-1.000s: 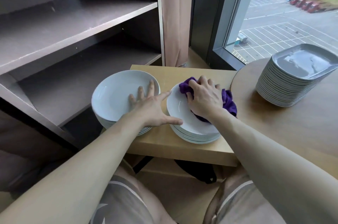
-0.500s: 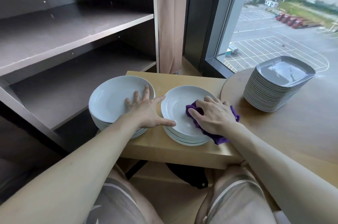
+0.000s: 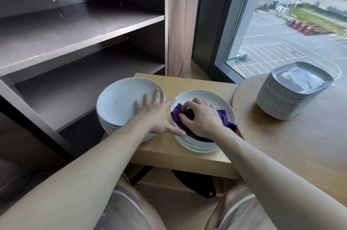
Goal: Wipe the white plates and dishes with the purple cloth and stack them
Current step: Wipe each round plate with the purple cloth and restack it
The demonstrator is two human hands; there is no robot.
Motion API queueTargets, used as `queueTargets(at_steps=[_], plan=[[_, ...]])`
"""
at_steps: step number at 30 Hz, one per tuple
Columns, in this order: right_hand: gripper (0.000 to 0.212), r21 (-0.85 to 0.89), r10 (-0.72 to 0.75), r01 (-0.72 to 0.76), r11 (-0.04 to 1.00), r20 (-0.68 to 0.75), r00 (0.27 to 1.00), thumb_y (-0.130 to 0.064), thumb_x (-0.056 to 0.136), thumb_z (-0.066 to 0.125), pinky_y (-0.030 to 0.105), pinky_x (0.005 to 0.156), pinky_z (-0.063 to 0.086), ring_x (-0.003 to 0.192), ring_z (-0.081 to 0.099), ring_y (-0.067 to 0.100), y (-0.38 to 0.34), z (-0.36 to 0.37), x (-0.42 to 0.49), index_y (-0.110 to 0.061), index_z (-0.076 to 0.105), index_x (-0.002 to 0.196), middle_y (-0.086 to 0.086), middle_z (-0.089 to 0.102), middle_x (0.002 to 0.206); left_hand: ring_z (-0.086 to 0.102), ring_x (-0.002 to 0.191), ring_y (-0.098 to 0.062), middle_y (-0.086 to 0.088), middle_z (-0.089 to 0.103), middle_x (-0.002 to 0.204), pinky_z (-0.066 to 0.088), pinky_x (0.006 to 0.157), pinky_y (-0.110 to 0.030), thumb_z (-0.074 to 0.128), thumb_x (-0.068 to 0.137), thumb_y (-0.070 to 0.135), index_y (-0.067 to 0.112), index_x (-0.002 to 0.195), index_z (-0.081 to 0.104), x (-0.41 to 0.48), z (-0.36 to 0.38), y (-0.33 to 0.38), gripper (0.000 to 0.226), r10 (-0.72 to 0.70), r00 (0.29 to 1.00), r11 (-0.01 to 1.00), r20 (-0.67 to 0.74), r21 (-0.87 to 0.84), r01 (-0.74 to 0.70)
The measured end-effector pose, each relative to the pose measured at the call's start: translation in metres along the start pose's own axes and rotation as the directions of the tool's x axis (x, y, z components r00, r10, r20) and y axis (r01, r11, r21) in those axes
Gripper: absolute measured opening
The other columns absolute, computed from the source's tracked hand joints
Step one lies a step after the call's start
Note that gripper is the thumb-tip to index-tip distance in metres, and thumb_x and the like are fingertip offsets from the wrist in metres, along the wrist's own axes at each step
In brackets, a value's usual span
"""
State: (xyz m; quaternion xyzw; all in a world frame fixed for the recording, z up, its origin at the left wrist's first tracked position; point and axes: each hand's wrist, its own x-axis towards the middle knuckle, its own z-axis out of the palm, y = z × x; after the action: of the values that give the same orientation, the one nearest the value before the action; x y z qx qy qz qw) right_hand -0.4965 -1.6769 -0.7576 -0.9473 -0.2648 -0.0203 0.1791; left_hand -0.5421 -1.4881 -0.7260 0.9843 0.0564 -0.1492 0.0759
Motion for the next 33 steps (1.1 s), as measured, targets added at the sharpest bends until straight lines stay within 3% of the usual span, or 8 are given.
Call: queueTargets(at_steps=[4,9,17,23,27,33], plan=[[0.043,-0.11,0.005,-0.013,0.994,-0.074,0.997,-0.067,0.09,0.038,0.04,0.084,0.036,0.098,0.05,0.019,0.003,0.008,0.019,-0.035,0.058,0.111,-0.007,0.054,0.104,-0.015,0.154,-0.045,-0.004,-0.028,0.168,0.0,0.118,-0.069,0.063,0.041,0.101,0.061,0.154,0.001,0.001,0.002,-0.001,0.136,0.005,1.0,1.0,0.001,0.004,-0.005],[0.036,-0.342,-0.033,-0.035,0.939,-0.193,0.981,-0.051,0.097,0.045,0.048,0.084,0.041,0.099,0.056,0.033,0.008,0.006,0.038,-0.02,0.057,0.114,0.006,0.061,0.109,-0.013,0.154,-0.045,-0.004,-0.027,0.168,0.001,0.116,-0.07,0.057,0.031,0.105,0.066,0.149,-0.003,0.002,0.005,-0.001,0.138,0.001,1.0,1.0,-0.01,0.004,-0.001],[0.034,-0.569,-0.068,0.026,0.822,-0.053,0.996,-0.044,0.099,0.043,0.048,0.084,0.04,0.097,0.054,0.034,0.049,-0.03,0.029,-0.018,0.059,0.114,0.011,0.057,0.111,-0.013,0.155,-0.042,-0.002,-0.026,0.168,0.002,0.117,-0.069,0.055,0.028,0.106,0.062,0.152,0.0,0.001,0.007,-0.001,0.143,-0.018,1.0,1.0,-0.019,0.015,0.018],[0.027,-0.477,-0.05,0.097,0.873,0.111,0.993,-0.048,0.094,0.045,0.043,0.085,0.037,0.097,0.05,0.027,0.06,-0.055,-0.01,-0.026,0.056,0.104,0.001,0.054,0.104,-0.013,0.155,-0.04,-0.001,-0.026,0.168,0.001,0.118,-0.068,0.044,0.013,0.109,0.063,0.152,0.0,-0.001,0.006,-0.001,0.153,-0.029,0.999,0.999,-0.017,-0.014,0.029],[0.018,-0.315,-0.029,0.09,0.945,0.193,0.981,-0.049,0.09,0.049,0.04,0.082,0.033,0.095,0.047,0.022,0.049,-0.053,-0.031,-0.031,0.05,0.089,-0.009,0.048,0.094,-0.013,0.155,-0.041,-0.001,-0.025,0.169,0.001,0.119,-0.068,0.055,0.026,0.107,0.063,0.153,0.002,-0.002,0.004,-0.001,0.144,-0.027,0.999,1.0,-0.025,-0.013,0.027],[0.019,-0.193,-0.024,0.06,0.979,0.183,0.983,-0.047,0.094,0.049,0.037,0.083,0.026,0.096,0.046,0.019,0.037,-0.042,-0.036,-0.031,0.05,0.085,-0.012,0.047,0.094,-0.012,0.155,-0.043,-0.003,-0.024,0.169,0.002,0.119,-0.069,0.059,0.037,0.104,0.06,0.155,0.003,-0.005,0.002,0.0,0.138,-0.024,0.999,1.0,-0.027,0.012,0.024]])
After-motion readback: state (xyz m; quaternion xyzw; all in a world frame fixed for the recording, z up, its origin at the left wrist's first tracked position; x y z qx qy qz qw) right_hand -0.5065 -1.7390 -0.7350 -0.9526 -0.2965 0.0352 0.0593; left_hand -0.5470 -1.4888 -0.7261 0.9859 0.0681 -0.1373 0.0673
